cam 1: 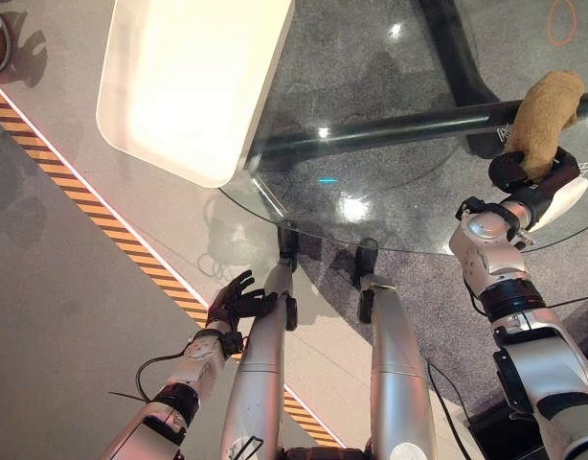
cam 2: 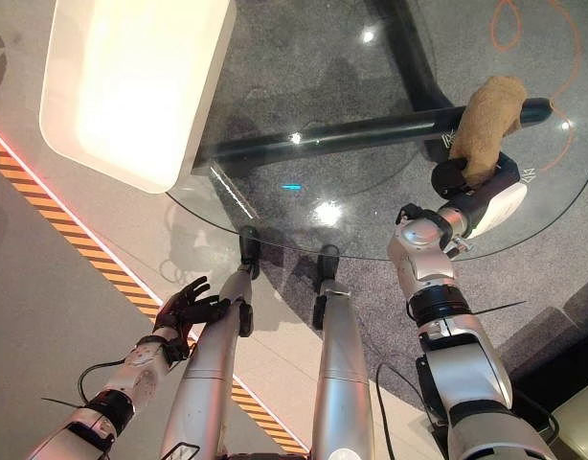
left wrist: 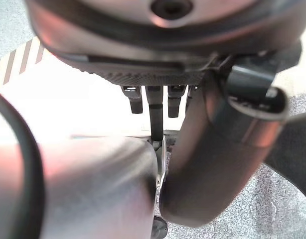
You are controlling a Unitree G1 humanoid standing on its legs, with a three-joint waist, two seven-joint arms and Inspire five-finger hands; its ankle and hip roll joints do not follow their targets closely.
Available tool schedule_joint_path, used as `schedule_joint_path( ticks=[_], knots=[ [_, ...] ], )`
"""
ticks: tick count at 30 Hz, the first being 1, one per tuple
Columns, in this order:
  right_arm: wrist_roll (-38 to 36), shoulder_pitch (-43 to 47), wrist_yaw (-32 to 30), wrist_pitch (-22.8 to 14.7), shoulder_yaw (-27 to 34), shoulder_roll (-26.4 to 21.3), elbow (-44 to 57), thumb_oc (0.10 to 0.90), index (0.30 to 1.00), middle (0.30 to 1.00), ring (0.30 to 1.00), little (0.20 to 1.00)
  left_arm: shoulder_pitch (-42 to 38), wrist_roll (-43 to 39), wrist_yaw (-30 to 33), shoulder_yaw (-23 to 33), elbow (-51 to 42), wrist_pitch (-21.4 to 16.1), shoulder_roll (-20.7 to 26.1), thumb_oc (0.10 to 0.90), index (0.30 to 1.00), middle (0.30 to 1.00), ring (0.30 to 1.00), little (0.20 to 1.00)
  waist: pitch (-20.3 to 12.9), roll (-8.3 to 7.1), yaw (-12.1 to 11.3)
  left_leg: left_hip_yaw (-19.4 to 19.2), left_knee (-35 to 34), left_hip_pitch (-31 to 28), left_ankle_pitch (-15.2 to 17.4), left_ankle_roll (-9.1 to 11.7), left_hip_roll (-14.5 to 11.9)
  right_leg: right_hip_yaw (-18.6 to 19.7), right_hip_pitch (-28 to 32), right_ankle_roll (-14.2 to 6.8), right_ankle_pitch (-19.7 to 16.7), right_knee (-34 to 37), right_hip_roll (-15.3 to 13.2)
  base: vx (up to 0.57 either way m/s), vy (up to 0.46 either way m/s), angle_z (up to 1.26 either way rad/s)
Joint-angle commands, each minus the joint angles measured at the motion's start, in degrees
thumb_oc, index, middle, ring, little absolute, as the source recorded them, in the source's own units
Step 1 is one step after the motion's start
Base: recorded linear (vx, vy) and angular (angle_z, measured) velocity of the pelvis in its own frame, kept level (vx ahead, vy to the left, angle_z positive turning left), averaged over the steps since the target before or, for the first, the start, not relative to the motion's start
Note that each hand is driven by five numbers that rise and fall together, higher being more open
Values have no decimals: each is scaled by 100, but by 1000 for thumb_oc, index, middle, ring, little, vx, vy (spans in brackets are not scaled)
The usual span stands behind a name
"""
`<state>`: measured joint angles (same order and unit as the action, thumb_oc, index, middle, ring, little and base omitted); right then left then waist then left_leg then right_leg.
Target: Wipe the table with a cloth and put it in the basket.
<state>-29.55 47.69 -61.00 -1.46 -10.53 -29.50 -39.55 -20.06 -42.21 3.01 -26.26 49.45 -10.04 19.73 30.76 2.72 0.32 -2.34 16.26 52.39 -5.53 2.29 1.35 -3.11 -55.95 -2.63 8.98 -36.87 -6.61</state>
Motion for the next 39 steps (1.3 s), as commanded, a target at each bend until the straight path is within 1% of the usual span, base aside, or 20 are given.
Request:
schedule_joint_path(
  ticks=[1,9,12,15,16,19,22,23,26,28,33,39],
  knots=[
    [10,-36,-18,-118,-63,-339,329,100,300,300,300,200,398,-77,-170,-474,-147,196,-561,800,900,900,900,900,-96,192,17,23,1387,269,986,-328,364,2,70,-64,-1206,1350,372,0,0,0],
    [59,-49,92,-77,-73,-413,464,100,300,300,300,200,430,-144,-218,-453,-208,184,-546,800,900,900,900,900,-96,198,13,14,1405,313,1001,-339,372,24,21,-76,-1207,1331,370,7,20,1],
    [312,-50,156,-114,-110,-438,635,100,300,300,300,200,444,-194,-212,-441,-275,177,-541,800,900,900,900,900,-96,202,10,12,1412,329,1007,-340,374,29,-5,-94,-1211,1313,363,13,40,3],
    [509,-7,252,-43,-154,-469,803,100,300,300,300,200,458,-224,-177,-430,-367,184,-531,800,900,900,900,900,-96,200,1,7,1437,362,1018,-350,377,32,-42,-105,-1208,1284,367,4,9,1],
    [752,44,410,23,-213,-468,974,100,300,300,300,200,448,-235,-152,-427,-427,193,-531,800,900,900,900,900,-96,192,-3,-1,1452,385,1024,-356,375,30,-68,-112,-1204,1264,369,11,30,2],
    [1069,133,693,253,-332,-454,1310,100,300,300,300,200,451,-239,-137,-426,-520,194,-530,800,900,900,900,900,-96,188,-15,3,1462,417,1028,-359,380,20,-105,-117,-1194,1245,369,4,10,0],
    [1234,170,903,385,-417,-422,1501,100,300,300,300,200,447,-235,-132,-418,-567,200,-533,800,900,900,900,900,-96,185,-21,4,1454,434,1015,-357,383,11,-125,-118,-1193,1238,367,0,0,0],
    [1335,168,1143,495,-492,-377,1648,100,300,300,300,200,443,-229,-118,-403,-619,228,-552,800,900,900,900,900,-96,186,-24,2,1443,435,1007,-354,382,5,-126,-116,-1185,1243,363,0,0,0],
    [1482,116,1464,642,-618,-292,1873,100,300,300,300,200,452,-209,-134,-380,-621,220,-586,800,900,900,900,900,-96,179,-22,1,1450,460,1004,-345,380,-4,-147,-107,-1163,1225,358,0,0,0],
    [1581,24,1797,817,-760,-166,2047,100,300,300,300,200,459,-195,-141,-364,-639,206,-610,800,900,900,900,900,-96,171,-24,7,1442,497,990,-341,384,-16,-184,-104,-1161,1220,355,0,0,0],
    [1706,-145,2141,853,-1040,37,2098,100,300,300,300,200,477,-164,-210,-339,-567,98,-666,800,900,900,900,900,-96,168,-37,7,1404,521,960,-344,384,-44,-208,-94,-1155,1229,346,0,0,0],
    [1930,-336,2551,846,-1270,217,2185,100,300,300,300,200,504,-131,-234,-345,-576,71,-705,800,900,900,900,900,-96,163,-41,2,1407,564,946,-334,394,-73,-247,-104,-1162,1224,325,0,0,0]
  ],
)
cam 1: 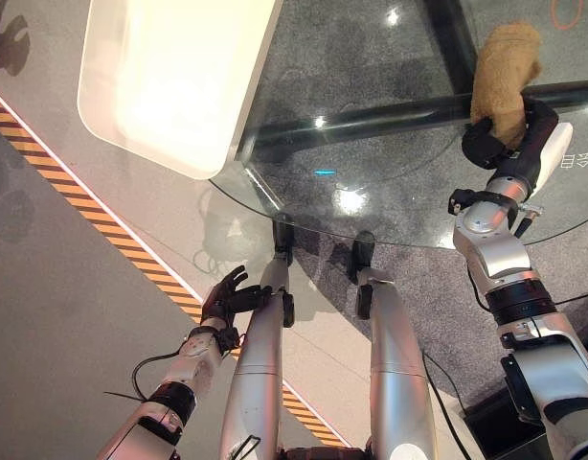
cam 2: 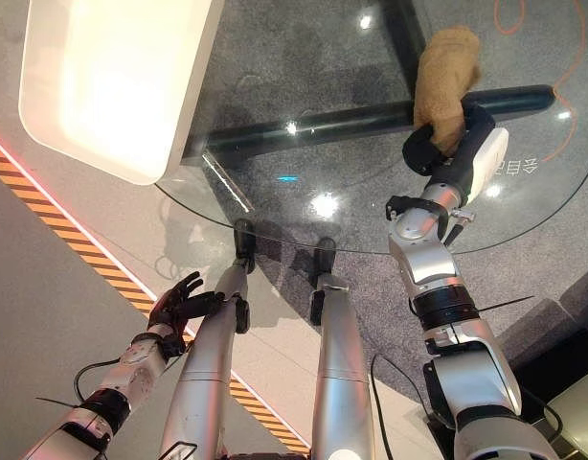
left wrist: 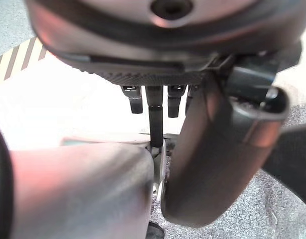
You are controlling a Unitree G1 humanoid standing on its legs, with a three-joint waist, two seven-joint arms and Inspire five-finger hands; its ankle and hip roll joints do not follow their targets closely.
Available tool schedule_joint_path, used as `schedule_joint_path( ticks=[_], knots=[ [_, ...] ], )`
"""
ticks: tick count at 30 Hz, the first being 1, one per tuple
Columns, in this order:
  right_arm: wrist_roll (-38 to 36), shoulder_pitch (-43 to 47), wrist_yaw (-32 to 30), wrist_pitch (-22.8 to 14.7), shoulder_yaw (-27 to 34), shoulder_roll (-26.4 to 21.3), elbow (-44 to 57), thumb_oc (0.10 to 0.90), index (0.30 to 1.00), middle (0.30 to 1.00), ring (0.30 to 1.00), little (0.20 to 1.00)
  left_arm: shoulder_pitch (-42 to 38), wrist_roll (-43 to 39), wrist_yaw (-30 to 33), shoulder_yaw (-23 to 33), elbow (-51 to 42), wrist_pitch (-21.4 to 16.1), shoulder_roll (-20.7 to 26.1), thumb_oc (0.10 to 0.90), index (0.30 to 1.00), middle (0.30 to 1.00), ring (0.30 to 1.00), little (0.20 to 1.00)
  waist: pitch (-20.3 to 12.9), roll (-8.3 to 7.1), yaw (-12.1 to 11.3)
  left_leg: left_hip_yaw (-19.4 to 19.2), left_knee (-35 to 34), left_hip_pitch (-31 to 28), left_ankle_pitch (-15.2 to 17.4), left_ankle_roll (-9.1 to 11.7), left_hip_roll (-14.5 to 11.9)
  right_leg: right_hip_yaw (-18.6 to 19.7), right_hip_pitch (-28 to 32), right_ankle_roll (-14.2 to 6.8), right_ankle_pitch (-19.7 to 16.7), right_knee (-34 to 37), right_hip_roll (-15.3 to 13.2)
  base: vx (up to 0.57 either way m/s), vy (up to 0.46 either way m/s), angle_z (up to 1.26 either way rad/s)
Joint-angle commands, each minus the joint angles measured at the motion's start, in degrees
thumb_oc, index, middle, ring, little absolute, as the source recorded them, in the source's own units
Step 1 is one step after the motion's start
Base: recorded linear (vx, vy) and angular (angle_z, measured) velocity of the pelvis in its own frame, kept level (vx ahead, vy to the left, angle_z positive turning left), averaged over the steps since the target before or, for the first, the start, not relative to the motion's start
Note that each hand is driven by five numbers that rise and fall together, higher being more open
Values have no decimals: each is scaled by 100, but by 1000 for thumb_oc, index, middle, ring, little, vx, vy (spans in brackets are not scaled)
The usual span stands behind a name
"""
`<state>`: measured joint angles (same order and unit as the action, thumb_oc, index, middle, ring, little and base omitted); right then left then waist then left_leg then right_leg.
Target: Wipe the table with a cloth and put it in the basket.
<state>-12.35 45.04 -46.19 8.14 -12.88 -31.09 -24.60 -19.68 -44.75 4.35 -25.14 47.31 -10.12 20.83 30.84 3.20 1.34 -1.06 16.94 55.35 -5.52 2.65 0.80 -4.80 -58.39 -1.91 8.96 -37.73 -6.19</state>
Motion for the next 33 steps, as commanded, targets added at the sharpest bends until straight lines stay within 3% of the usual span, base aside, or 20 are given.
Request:
schedule_joint_path(
  ticks=[1,15,23,33],
  knots=[
    [259,-101,1184,-100,-1091,401,728,100,300,300,300,200,460,124,-367,-447,-389,102,-801,800,900,900,900,900,-105,115,-145,-126,1335,276,938,-371,450,91,-14,-178,-1162,1307,281,0,0,0],
    [625,-409,2244,-358,-1759,668,1059,100,300,300,300,200,440,40,-360,-478,-520,130,-831,800,900,900,900,900,-105,117,-132,-124,1232,305,855,-354,484,46,-61,-199,-1179,1376,235,0,1,0],
    [660,-513,2745,-531,-2099,640,1238,100,300,300,300,200,414,-16,-368,-498,-607,197,-786,800,900,900,900,900,-105,114,-140,-122,1242,352,831,-340,488,12,-103,-211,-1160,1345,213,0,0,0],
    [660,-715,3322,-476,-2500,500,1357,100,300,300,300,200,353,-144,-348,-560,-697,284,-680,800,900,900,900,900,-105,102,-127,-114,1219,374,802,-333,501,-47,-134,-225,-1153,1344,177,-4,-7,10]
  ],
)
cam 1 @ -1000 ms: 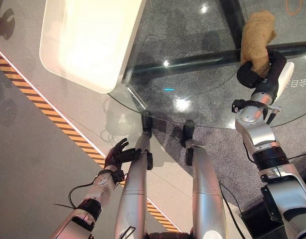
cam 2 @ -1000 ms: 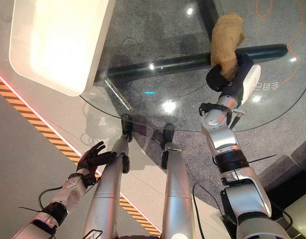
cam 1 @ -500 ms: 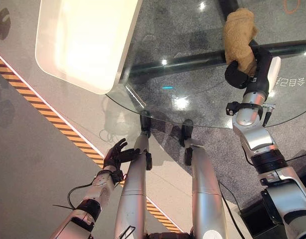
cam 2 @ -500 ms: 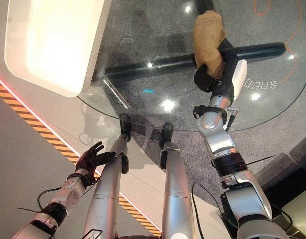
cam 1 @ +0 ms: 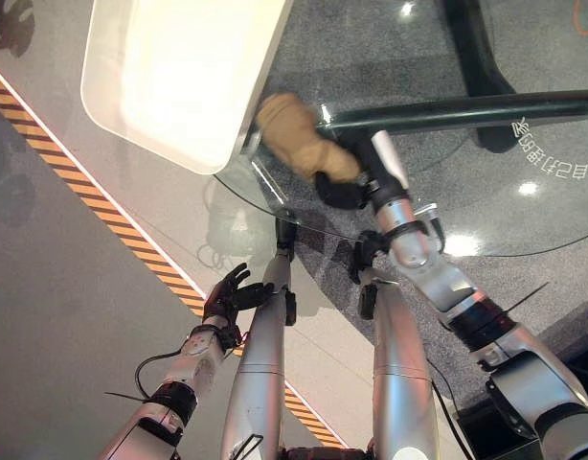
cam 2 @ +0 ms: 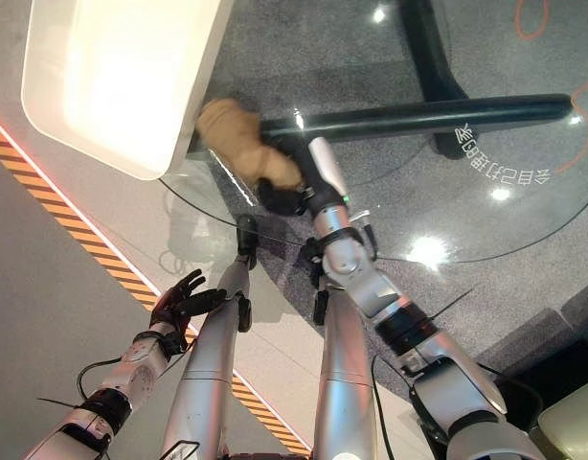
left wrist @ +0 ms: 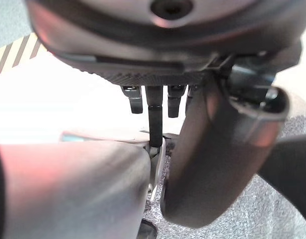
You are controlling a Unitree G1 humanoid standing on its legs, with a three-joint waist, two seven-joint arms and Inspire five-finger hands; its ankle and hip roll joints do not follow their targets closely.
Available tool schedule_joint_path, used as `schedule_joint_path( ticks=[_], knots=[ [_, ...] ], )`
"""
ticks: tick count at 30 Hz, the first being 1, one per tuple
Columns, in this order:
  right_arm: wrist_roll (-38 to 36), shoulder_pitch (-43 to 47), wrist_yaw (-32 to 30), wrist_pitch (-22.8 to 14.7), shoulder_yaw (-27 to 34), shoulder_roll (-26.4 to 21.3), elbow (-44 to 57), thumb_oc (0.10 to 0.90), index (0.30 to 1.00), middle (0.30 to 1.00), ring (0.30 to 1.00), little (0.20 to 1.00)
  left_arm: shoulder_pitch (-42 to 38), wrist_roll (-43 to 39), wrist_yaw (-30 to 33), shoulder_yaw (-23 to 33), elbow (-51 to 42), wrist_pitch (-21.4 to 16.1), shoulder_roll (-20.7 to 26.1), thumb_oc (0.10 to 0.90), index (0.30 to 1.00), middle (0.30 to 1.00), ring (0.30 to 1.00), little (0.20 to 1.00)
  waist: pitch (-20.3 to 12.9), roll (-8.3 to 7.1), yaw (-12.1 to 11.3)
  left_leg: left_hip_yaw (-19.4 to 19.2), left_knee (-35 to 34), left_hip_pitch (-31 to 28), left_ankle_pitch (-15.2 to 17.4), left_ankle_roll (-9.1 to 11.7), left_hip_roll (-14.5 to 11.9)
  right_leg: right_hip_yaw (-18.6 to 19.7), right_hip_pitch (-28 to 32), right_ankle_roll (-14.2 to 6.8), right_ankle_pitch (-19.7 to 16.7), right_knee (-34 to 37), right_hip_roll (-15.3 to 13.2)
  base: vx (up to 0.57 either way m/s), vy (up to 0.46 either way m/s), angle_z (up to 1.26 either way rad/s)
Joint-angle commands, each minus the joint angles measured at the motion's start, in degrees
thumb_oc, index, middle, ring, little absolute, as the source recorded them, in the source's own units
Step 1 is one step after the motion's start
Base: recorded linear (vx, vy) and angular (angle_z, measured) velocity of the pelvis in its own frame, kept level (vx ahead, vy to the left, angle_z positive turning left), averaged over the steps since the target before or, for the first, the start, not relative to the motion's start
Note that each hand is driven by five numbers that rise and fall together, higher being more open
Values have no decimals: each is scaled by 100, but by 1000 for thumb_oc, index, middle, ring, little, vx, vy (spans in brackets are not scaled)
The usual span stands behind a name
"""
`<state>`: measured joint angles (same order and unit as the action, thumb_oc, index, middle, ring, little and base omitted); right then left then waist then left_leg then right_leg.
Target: Wipe the table with a cloth and put it in the basket.
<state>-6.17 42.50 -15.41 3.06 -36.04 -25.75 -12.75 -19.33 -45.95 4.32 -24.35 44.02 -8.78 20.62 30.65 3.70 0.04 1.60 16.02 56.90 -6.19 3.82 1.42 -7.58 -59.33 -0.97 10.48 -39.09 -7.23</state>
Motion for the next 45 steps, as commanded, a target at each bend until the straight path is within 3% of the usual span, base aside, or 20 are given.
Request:
schedule_joint_path(
  ticks=[1,4,6,9,10,12,24,26,27,28,29,30,34,35,36,37,45],
  knots=[
    [43,-473,241,9,-219,-47,145,100,300,300,300,200,311,-35,-365,-641,-359,145,-641,800,900,900,900,900,-86,57,1,-380,1310,228,862,-448,439,228,-47,-318,-1305,1479,278,-8,-12,20],
    [28,-515,165,-53,-265,-55,56,100,300,300,300,200,311,-51,-385,-650,-367,155,-610,800,900,900,900,900,-86,66,-3,-386,1322,234,861,-445,431,218,-52,-316,-1301,1466,272,9,-11,13],
    [6,-639,102,-112,-277,-42,-7,100,300,300,300,200,421,-47,-386,-690,-376,173,-605,800,900,900,900,900,-86,76,-27,-359,1355,29,1031,-422,417,227,139,-347,-1144,1417,296,35,-17,1],
    [-21,-519,-4,-150,-215,-88,-46,100,300,300,300,200,282,-63,-340,-678,-394,194,-586,800,900,900,900,900,-86,62,5,-389,1313,229,853,-444,434,216,-43,-317,-1314,1486,272,-30,-15,1],
    [-32,-638,-61,-171,-211,-72,-62,100,300,300,300,200,399,-62,-337,-725,-392,191,-593,800,900,900,900,900,-86,74,-19,-365,1349,19,1031,-424,408,227,146,-349,-1153,1427,295,43,-15,2],
    [-56,-657,-165,-177,-182,-74,-49,100,300,300,300,200,402,-55,-324,-725,-394,195,-591,800,900,900,900,900,-86,71,-14,-373,1352,15,1031,-424,404,227,150,-350,-1152,1423,295,21,-5,1],
    [-481,-751,-2099,-785,959,-46,-136,100,300,300,300,200,460,-71,-245,-665,-254,97,-670,800,900,900,900,900,-86,35,75,-414,1410,-42,1123,-475,358,350,150,-358,-1179,1341,372,2,-3,-2],
    [-563,-765,-2324,-769,1269,-89,-91,100,300,300,300,200,486,-69,-227,-646,-217,66,-679,800,900,900,900,900,-86,8,98,-422,1437,-54,1163,-478,342,382,160,-369,-1182,1327,398,-19,-13,-1],
    [-590,-647,-2353,-758,1333,-117,-81,100,300,300,300,200,368,-62,-226,-593,-214,67,-671,800,900,900,900,900,-86,-10,125,-459,1403,153,986,-500,357,377,-32,-339,-1354,1386,374,0,0,0],
    [-624,-763,-2396,-749,1368,-113,-78,100,300,300,300,200,492,-51,-228,-623,-210,63,-678,800,900,900,900,900,-86,-4,108,-429,1441,-51,1167,-480,338,391,153,-371,-1189,1323,404,-42,-26,-5],
    [-660,-666,-2444,-708,1520,-183,-60,100,300,300,300,200,397,-27,-237,-560,-194,47,-665,800,900,900,900,900,-86,-34,140,-468,1410,148,1004,-505,351,394,-29,-340,-1366,1392,394,52,-28,-7],
    [-713,-768,-2543,-655,1605,-209,-70,100,300,300,300,200,521,-8,-246,-583,-169,33,-673,800,900,900,900,900,-86,-32,126,-438,1449,-54,1188,-486,328,412,157,-374,-1208,1336,426,6,-31,-7],
    [-923,-758,-2707,-629,1887,-350,-184,100,300,300,300,200,566,16,-308,-524,-94,-14,-656,800,900,900,900,900,-86,-44,132,-444,1454,-80,1217,-491,319,414,180,-380,-1220,1354,435,8,-24,-5],
    [-922,-652,-2706,-627,1911,-369,-179,100,300,300,300,200,453,16,-306,-488,-96,-14,-649,800,900,900,900,900,-86,-57,153,-481,1418,120,1042,-512,334,403,-2,-348,-1387,1419,410,4,-16,-5],
    [-962,-736,-2754,-616,1950,-380,-232,100,300,300,300,200,573,24,-325,-512,-78,-28,-653,800,900,900,900,900,-86,-44,131,-443,1453,-81,1220,-491,320,414,183,-379,-1224,1362,440,-43,-25,-9],
    [-1018,-586,-2852,-568,2053,-446,-297,100,300,300,300,200,458,32,-343,-453,-69,-28,-634,800,900,900,900,900,-86,-55,154,-476,1419,132,1049,-513,338,406,-8,-348,-1397,1435,416,6,-23,-8],
    [-1232,-375,-3327,-407,2290,-685,-854,100,300,300,300,200,443,20,-399,-453,15,-91,-606,800,900,900,900,900,-86,-38,138,-459,1405,161,1069,-524,333,408,-12,-337,-1414,1503,421,-3,-12,-4]
  ],
)
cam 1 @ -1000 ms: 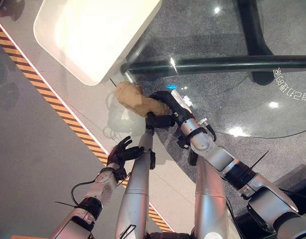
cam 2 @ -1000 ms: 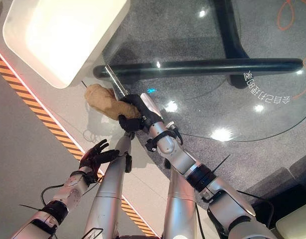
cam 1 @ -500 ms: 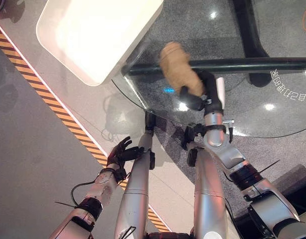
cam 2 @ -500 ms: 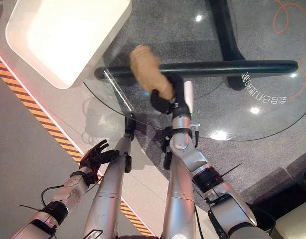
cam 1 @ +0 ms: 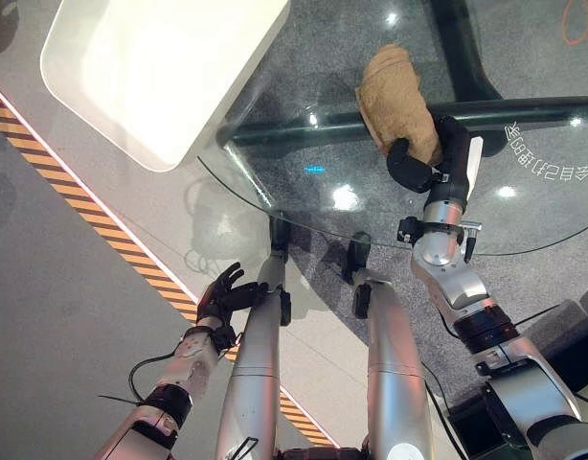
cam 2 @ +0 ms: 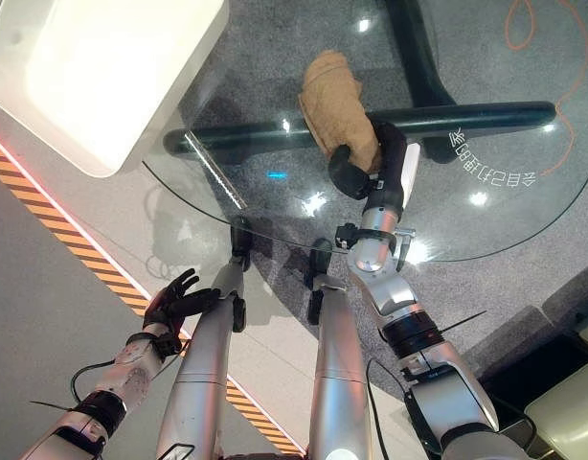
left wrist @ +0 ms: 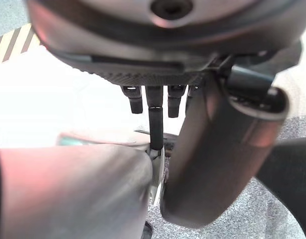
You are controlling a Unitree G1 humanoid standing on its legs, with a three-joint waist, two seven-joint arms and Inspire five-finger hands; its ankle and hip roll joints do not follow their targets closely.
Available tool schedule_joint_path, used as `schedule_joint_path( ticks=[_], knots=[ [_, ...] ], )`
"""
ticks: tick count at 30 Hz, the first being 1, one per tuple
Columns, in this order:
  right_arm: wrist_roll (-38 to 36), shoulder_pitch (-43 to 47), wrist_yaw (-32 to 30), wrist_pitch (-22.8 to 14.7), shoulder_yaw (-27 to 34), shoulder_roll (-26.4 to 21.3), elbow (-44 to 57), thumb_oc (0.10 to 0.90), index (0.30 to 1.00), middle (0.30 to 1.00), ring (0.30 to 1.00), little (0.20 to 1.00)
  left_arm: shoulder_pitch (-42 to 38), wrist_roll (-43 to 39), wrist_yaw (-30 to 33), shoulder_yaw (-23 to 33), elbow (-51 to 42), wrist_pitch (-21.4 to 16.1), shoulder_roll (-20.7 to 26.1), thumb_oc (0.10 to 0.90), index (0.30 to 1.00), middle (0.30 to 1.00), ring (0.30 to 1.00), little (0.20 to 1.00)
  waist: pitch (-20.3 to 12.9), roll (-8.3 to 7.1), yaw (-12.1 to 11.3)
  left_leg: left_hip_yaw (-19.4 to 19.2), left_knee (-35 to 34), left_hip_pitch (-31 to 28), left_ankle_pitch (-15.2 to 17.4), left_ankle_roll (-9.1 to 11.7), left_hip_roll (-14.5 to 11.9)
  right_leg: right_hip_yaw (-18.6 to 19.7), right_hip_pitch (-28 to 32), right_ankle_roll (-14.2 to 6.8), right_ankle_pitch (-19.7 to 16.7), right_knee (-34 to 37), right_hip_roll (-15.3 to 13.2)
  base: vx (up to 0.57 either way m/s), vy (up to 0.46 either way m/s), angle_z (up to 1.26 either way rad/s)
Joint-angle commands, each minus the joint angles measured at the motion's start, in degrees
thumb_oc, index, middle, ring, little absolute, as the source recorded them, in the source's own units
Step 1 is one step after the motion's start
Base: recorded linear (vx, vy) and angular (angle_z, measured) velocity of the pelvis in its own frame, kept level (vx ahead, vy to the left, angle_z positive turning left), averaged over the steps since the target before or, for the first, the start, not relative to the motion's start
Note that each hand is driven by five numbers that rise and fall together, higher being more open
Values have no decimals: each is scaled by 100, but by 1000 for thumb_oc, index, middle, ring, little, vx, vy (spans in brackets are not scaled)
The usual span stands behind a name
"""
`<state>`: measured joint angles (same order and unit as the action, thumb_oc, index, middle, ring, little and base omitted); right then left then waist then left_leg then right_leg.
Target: Wipe the table with a cloth and put it in the basket.
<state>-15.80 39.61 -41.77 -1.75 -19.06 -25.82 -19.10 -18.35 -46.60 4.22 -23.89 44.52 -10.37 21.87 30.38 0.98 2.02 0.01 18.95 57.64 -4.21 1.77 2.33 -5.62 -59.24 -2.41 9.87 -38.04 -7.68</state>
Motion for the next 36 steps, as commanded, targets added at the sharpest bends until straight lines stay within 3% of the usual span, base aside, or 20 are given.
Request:
schedule_joint_path(
  ticks=[1,9,13,15,21,33,36],
  knots=[
    [-316,-75,-823,64,655,-709,-318,100,300,300,300,200,360,86,-402,-496,-31,51,-726,800,900,900,900,900,-58,236,-62,-297,1112,92,877,-317,242,212,-17,-193,-1352,1409,468,0,0,0],
    [-870,-261,-1925,-435,1216,-1036,-929,100,300,300,300,200,531,46,-344,-583,-214,-30,-591,800,900,900,900,900,-58,245,-37,-288,1105,107,929,-335,248,232,8,-216,-1412,1507,486,0,0,0],
    [-870,-261,-1926,-436,1216,-1036,-930,100,300,300,300,200,531,46,-344,-583,-214,-30,-591,800,900,900,900,900,-58,245,-38,-288,1106,107,929,-335,248,232,9,-216,-1412,1507,487,0,0,0],
    [-1078,-448,-2447,-848,1639,-1174,-1095,100,300,300,300,200,599,-23,-300,-643,-370,-26,-488,800,900,900,900,900,-58,253,11,-293,1057,70,938,-349,259,270,69,-221,-1454,1618,496,-2,-16,-1],
    [-1233,-399,-2765,-1043,1822,-1298,-1290,100,300,300,300,200,581,-54,-282,-680,-413,-3,-453,800,900,900,900,900,-58,269,21,-288,1011,33,927,-349,265,290,112,-218,-1480,1689,498,-1,-6,-2],
    [-895,-292,-2839,-1062,1782,-1341,-1126,100,300,300,300,200,584,-84,-297,-685,-483,51,-448,800,900,900,900,900,-58,324,-3,-289,929,-11,873,-328,286,290,166,-204,-1490,1779,471,0,-1,0],
    [-607,-211,-2532,-975,1693,-1380,-985,100,300,300,300,200,571,-115,-317,-685,-484,71,-447,800,900,900,900,900,-58,336,-6,-291,913,-13,859,-324,290,282,154,-209,-1487,1768,465,0,0,0]
  ],
)
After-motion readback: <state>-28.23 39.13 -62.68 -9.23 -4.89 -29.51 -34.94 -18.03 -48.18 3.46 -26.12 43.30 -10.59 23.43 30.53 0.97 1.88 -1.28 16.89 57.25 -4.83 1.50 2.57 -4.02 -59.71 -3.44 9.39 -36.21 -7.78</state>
